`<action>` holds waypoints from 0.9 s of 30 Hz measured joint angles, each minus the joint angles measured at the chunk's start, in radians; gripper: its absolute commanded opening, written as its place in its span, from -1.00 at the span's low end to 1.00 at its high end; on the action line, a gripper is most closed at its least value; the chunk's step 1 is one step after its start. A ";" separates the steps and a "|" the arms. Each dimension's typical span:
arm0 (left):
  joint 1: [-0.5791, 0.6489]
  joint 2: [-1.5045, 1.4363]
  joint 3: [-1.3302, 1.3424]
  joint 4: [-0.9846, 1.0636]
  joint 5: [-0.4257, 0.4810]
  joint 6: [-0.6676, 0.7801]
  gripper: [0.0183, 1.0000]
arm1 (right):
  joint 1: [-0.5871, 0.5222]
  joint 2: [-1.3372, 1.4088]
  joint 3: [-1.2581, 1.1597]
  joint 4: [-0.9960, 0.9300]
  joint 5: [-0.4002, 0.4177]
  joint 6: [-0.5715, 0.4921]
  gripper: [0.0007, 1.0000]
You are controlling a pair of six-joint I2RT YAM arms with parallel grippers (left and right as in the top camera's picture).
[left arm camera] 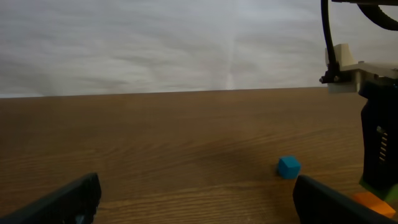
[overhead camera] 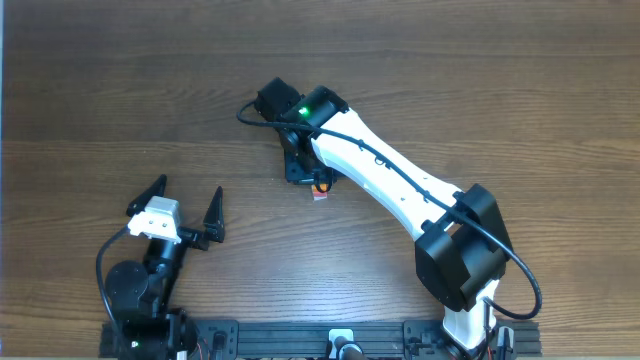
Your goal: Stack Cubes
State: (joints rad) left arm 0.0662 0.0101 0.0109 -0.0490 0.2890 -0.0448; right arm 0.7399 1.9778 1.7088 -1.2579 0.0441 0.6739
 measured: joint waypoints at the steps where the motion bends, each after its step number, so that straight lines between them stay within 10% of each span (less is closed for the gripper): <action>1: 0.000 0.000 0.000 0.000 0.000 0.000 1.00 | 0.000 0.000 0.000 0.003 0.000 0.003 -0.98; 27: 0.000 0.000 0.000 0.000 0.000 0.000 1.00 | -0.007 0.000 -0.059 0.055 0.000 0.032 -0.98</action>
State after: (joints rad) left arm 0.0662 0.0101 0.0109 -0.0490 0.2890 -0.0448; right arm 0.7326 1.9774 1.6497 -1.2034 0.0437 0.7063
